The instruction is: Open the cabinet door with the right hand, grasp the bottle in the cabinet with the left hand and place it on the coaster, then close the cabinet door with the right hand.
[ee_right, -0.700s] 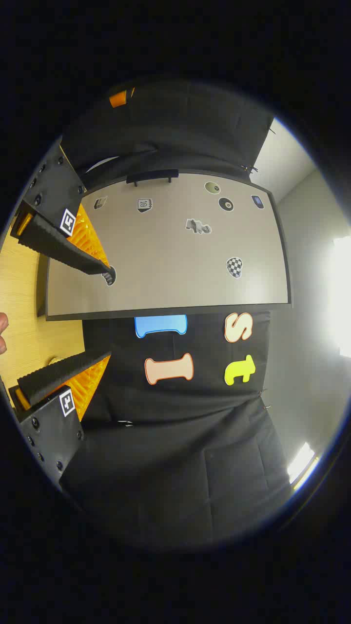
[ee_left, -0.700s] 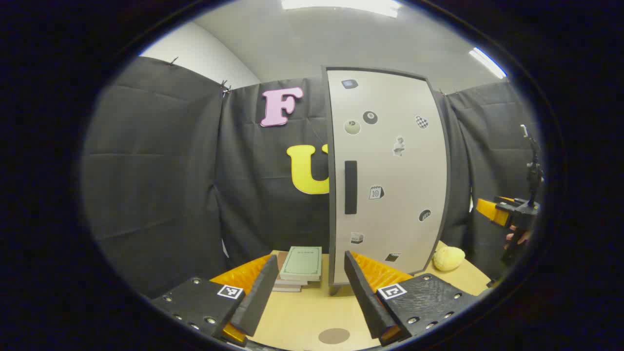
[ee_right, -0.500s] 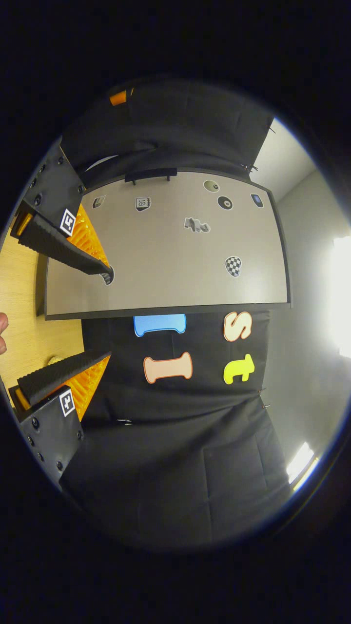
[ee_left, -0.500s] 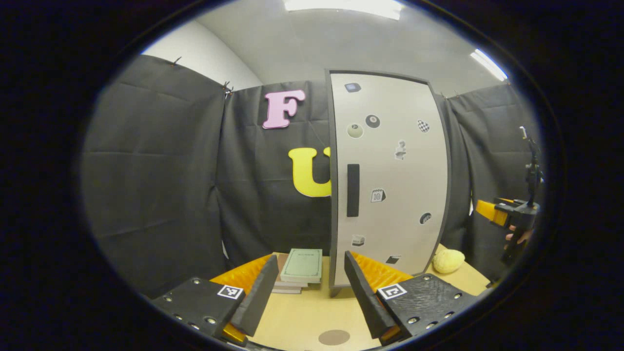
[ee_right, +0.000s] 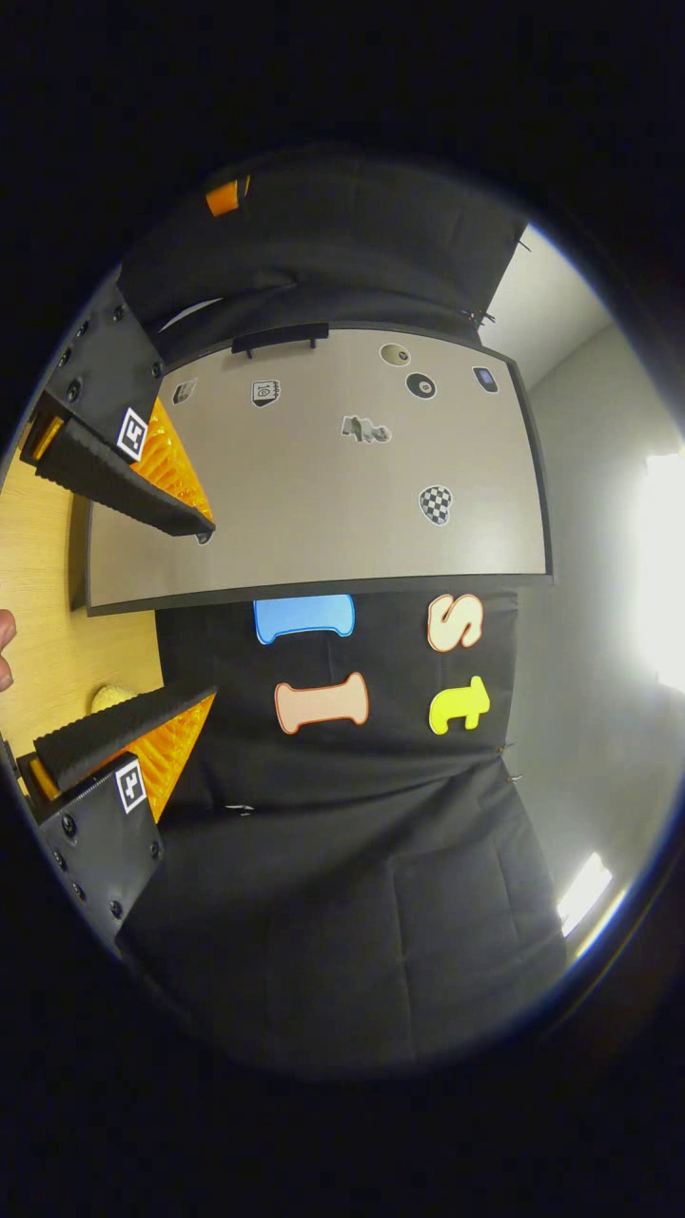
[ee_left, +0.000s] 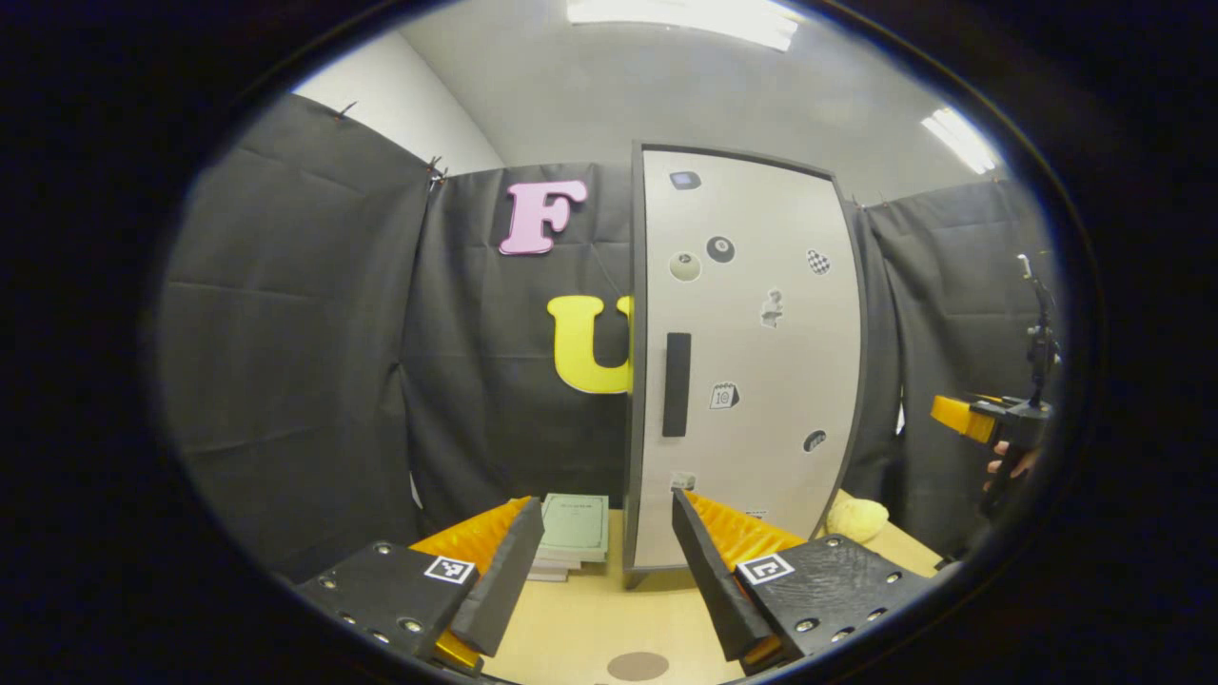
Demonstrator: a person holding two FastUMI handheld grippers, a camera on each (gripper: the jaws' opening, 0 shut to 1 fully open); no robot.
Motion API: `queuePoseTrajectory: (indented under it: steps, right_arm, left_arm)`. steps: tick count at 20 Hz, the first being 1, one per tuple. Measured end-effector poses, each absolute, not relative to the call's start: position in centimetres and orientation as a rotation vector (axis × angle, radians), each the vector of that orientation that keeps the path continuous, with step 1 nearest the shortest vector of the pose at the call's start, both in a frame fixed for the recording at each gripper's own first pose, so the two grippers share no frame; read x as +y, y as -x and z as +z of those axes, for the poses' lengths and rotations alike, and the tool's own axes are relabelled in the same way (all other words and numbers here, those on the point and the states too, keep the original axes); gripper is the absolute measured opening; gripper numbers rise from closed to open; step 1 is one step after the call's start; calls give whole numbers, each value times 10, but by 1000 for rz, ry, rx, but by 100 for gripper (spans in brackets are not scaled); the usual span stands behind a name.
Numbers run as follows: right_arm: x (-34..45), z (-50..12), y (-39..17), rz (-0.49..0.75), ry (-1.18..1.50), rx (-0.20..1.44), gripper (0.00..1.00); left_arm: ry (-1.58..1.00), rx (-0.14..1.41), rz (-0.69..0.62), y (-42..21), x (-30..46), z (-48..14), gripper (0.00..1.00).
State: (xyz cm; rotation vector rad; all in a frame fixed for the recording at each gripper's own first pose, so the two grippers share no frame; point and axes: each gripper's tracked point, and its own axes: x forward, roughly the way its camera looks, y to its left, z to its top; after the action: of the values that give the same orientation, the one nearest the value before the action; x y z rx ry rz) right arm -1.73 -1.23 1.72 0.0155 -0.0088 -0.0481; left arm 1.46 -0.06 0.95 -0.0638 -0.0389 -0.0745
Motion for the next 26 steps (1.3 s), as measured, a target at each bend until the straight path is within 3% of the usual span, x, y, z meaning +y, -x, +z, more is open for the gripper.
queuePoseTrajectory:
  steps: [14,26]
  right_arm:
    - [18,38,13,-23,-44,15,100]
    - [152,84,-47,158,-57,0,98]
  left_arm:
    - [106,-20,-91,-11,15,-21,84]
    - [74,17,-30,30,65,-60,82]
